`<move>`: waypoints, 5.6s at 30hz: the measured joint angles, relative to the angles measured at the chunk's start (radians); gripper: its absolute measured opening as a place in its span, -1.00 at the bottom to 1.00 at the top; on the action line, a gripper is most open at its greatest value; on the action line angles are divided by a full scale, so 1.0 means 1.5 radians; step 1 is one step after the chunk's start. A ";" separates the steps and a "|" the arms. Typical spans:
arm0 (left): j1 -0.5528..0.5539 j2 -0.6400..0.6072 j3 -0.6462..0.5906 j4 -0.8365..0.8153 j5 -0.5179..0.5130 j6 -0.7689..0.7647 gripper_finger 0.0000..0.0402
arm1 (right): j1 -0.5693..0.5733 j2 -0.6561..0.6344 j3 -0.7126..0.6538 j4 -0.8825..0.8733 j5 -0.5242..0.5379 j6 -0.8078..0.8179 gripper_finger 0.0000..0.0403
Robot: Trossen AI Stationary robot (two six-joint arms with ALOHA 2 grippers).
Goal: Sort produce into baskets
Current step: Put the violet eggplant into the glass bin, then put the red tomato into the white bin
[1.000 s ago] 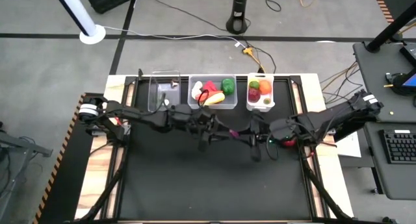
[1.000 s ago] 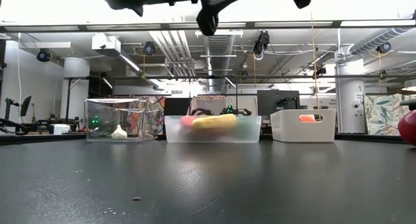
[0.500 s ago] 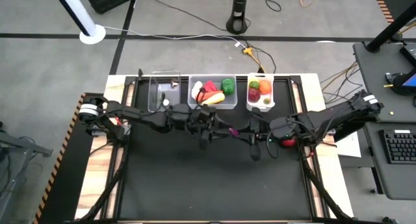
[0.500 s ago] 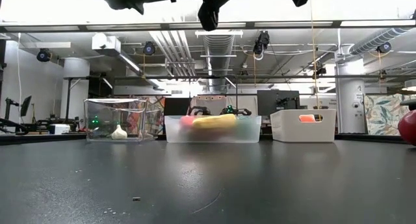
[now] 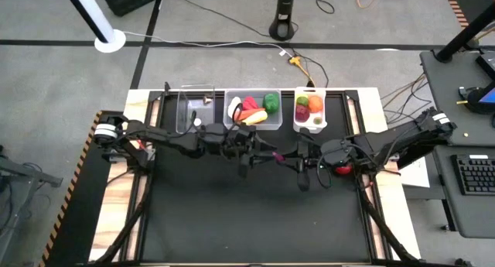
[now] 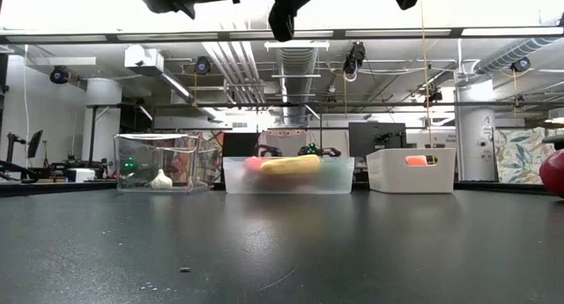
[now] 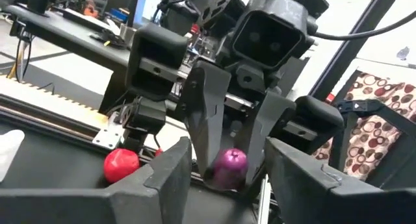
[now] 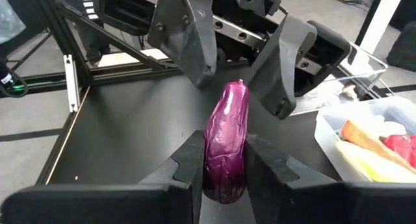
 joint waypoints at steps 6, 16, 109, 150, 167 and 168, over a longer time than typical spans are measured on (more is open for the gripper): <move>0.000 0.000 0.009 -0.015 0.000 0.011 -0.30 | 0.000 0.000 0.000 0.000 0.006 0.000 -0.57; 0.000 0.000 0.009 -0.033 0.000 0.011 -0.53 | 0.000 0.000 0.000 0.000 0.010 -0.004 -0.56; 0.272 -0.250 0.004 -0.775 -0.137 -0.057 -0.05 | -0.220 0.117 0.008 -0.855 -0.211 0.571 0.17; 0.272 -0.249 0.002 -0.754 -0.153 -0.007 -0.05 | -0.318 0.204 -0.113 -0.762 -0.344 0.472 0.18; 0.240 -0.251 0.043 -0.754 -0.134 -0.030 -0.05 | -0.404 0.198 0.221 -0.815 -0.177 0.378 0.19; 0.237 -0.251 0.049 -0.756 -0.134 -0.030 -0.05 | -0.424 0.201 0.240 -0.815 -0.169 0.363 0.18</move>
